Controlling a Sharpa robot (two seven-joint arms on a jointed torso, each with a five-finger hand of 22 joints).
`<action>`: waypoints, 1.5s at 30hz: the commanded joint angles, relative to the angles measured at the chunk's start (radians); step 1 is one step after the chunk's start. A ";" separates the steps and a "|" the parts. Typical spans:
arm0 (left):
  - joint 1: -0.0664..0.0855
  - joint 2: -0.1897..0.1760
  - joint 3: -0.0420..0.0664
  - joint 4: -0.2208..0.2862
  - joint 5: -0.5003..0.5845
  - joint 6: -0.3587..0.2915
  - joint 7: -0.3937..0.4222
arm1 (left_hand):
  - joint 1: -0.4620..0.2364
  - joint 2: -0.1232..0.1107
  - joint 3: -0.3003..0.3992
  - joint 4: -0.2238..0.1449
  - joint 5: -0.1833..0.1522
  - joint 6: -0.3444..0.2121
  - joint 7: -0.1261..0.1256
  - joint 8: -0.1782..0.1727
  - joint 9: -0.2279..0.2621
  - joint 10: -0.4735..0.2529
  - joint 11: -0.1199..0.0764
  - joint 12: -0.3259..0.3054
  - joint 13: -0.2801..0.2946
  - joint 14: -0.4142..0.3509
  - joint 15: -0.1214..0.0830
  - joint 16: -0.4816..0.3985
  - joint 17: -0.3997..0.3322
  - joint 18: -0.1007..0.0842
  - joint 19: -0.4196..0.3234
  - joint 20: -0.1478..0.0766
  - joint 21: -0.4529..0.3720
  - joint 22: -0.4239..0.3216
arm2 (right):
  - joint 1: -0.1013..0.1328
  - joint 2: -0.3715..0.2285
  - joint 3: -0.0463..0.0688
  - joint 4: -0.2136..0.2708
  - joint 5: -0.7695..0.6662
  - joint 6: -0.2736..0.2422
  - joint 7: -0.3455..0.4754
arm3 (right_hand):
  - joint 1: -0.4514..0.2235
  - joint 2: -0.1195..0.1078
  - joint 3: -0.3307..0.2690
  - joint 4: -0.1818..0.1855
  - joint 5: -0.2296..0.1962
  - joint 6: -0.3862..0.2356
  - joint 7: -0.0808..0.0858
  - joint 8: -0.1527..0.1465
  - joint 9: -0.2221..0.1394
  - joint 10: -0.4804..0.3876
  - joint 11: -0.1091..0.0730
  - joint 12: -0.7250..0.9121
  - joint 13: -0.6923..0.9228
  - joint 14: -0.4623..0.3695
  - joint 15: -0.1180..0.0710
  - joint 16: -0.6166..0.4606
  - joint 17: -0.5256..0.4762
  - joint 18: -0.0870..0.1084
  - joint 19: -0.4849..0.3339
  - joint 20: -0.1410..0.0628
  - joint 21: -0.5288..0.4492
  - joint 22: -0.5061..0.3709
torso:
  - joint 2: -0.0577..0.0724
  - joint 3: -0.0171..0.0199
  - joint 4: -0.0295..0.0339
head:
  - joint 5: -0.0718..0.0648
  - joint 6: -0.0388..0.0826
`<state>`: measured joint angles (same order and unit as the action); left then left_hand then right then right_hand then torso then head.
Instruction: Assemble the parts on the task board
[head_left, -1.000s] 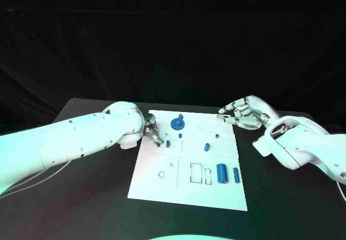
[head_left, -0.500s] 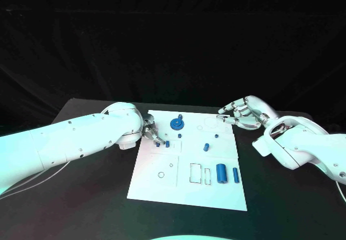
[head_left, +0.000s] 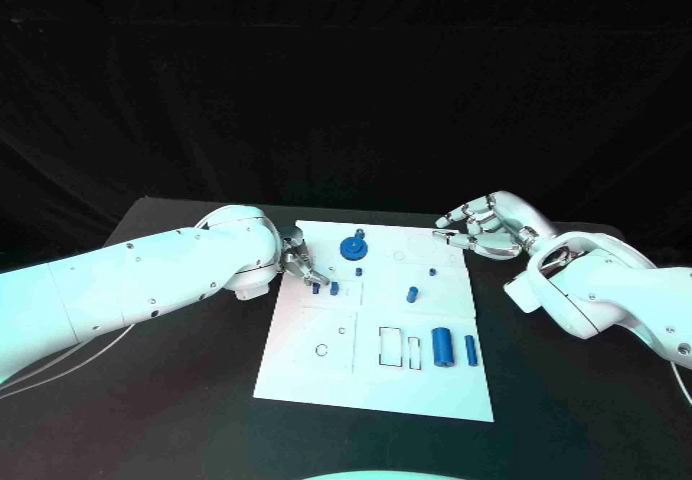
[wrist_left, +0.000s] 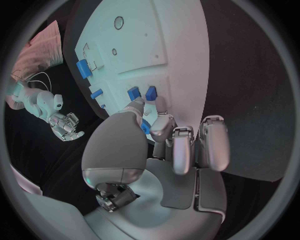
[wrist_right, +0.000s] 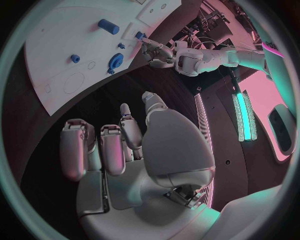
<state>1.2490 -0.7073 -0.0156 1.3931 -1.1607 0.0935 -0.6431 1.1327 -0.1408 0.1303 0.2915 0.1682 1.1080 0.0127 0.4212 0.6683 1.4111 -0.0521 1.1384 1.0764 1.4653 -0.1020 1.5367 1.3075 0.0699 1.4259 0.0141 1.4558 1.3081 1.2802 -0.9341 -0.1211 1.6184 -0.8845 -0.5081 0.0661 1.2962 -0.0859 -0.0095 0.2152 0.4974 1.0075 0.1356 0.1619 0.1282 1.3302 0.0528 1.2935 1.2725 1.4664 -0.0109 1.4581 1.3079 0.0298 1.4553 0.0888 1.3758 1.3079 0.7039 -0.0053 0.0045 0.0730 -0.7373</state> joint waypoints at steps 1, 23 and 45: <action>0.000 -0.003 0.002 0.008 0.044 -0.084 0.023 | 0.002 0.011 -0.012 0.001 0.003 -0.004 0.002 -0.005 0.001 -0.010 0.000 -0.007 -0.005 0.095 0.000 0.003 0.231 -0.013 -0.007 0.000 -0.007 0.022 | -0.001 0.000 0.000 0.001 -0.005 0.007 0.008 | -0.007 0.006 -0.005 0.000 0.006 -0.008 -0.001 0.006 0.001 -0.007 0.000 -0.006 -0.001 0.058 -0.008 -0.005 0.073 0.021 -0.006 0.001 -0.005 0.147 | -0.001 0.0008 0.0003 | -0.001 0.001; -0.012 0.014 -0.005 0.037 0.016 -0.436 0.513 | 0.418 -0.014 0.055 -0.038 0.008 -0.223 0.131 -0.172 -0.208 -0.458 0.129 -0.613 -0.602 -0.277 0.115 -0.776 -0.493 0.115 -0.441 0.095 -0.633 -0.730 | -0.001 -0.001 0.000 -0.004 -0.005 0.007 0.008 | -0.002 0.007 -0.008 0.000 0.008 -0.012 0.000 0.006 0.002 -0.038 0.000 -0.042 -0.036 0.048 -0.008 -0.030 0.038 0.029 -0.027 0.001 -0.041 0.126 | -0.001 0.0003 0.0003 | -0.014 0.013; -0.050 0.114 -0.015 -0.044 -0.371 -0.241 0.438 | 0.429 -0.061 0.078 -0.046 0.007 -0.140 0.120 -0.243 -0.386 -0.430 0.140 -0.784 -0.837 -0.054 0.112 -0.325 -0.225 0.066 -0.211 0.089 -0.337 -0.408 | -0.002 0.002 0.000 -0.003 -0.005 0.009 0.011 | -0.001 0.008 -0.009 0.000 0.009 -0.012 0.000 0.006 0.003 -0.050 0.000 -0.055 -0.050 0.046 -0.008 -0.036 0.031 0.031 -0.031 0.001 -0.050 0.122 | 0.000 0.0006 -0.0002 | -0.019 0.015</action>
<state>1.2000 -0.5987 -0.0307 1.3531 -1.4629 -0.1941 -0.1917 1.5576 -0.2027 0.2053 0.2473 0.1722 0.9617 0.1340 0.1822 0.2832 0.9747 0.0886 0.3558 0.2410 1.4074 0.0105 1.2088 1.0798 0.1551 1.2112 0.1023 1.1156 0.8958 1.2793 -0.9330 -0.1212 1.6144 -0.8844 -0.5084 0.0674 1.2962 -0.0859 -0.0095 0.2151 0.5014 1.0006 0.1353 0.1619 0.1297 1.2878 0.0501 1.2407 1.2232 1.4664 -0.0109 1.4288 1.3074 0.0455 1.4320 0.0908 1.3290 1.3075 0.7037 -0.0046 0.0045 0.0526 -0.7226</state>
